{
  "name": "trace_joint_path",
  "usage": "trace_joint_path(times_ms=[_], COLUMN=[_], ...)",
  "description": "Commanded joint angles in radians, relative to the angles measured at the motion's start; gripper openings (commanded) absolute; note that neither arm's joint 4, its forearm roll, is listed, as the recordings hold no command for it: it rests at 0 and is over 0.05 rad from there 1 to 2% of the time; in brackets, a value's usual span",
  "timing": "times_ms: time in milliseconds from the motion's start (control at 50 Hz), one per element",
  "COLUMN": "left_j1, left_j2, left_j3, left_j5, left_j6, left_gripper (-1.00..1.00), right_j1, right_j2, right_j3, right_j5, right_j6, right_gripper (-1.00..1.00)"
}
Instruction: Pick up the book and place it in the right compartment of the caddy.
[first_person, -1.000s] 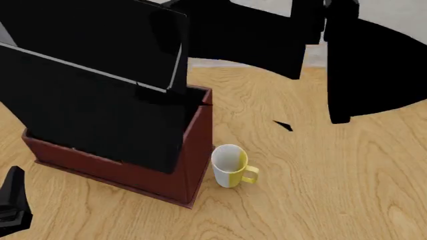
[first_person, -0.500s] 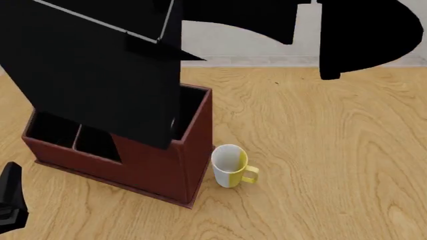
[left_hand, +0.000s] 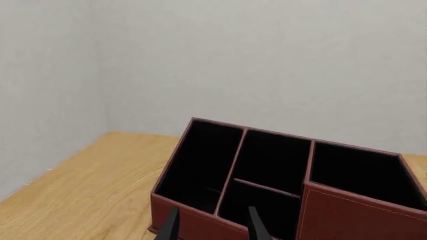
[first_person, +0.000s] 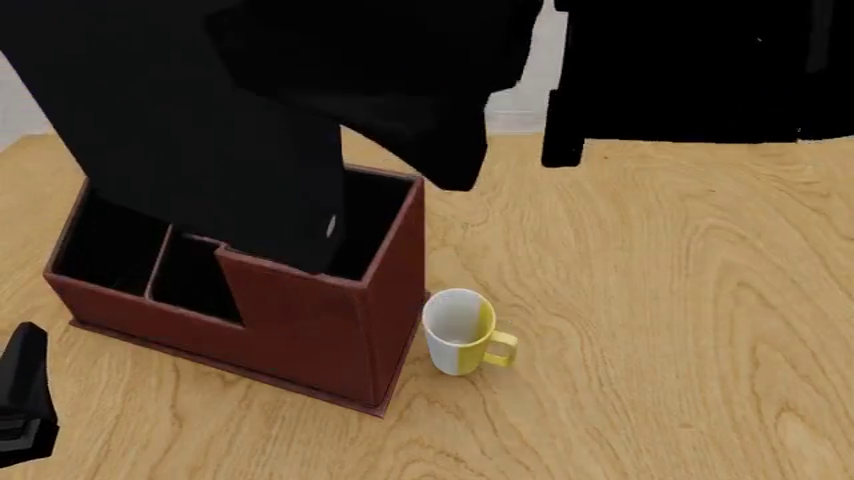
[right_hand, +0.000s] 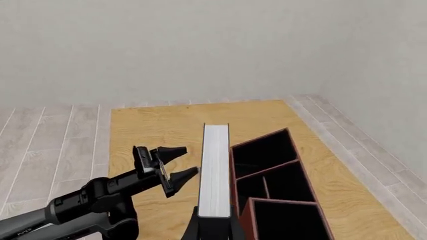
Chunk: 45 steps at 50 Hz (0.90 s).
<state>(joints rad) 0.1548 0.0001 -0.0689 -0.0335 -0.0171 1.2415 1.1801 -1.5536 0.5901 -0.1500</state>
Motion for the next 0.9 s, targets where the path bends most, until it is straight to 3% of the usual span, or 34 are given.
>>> trace_joint_path(times_ms=[20,280,900], left_j1=[-0.004,-0.003,0.0], left_j2=[0.0,0.0,0.0], left_j3=[0.012,0.026,0.017], left_j5=[-0.008,0.007,0.013], left_j6=[0.009,0.009,0.003], left_gripper=[1.0,1.0,1.0], right_j1=[-0.055,-0.112,-0.121], right_j2=[0.009,0.006,0.004], right_j3=[-0.027,0.007,0.025], right_j5=[0.002,-0.017,-0.036], right_j6=[0.037,0.056,0.071], right_gripper=[-1.0,-1.0,-1.0])
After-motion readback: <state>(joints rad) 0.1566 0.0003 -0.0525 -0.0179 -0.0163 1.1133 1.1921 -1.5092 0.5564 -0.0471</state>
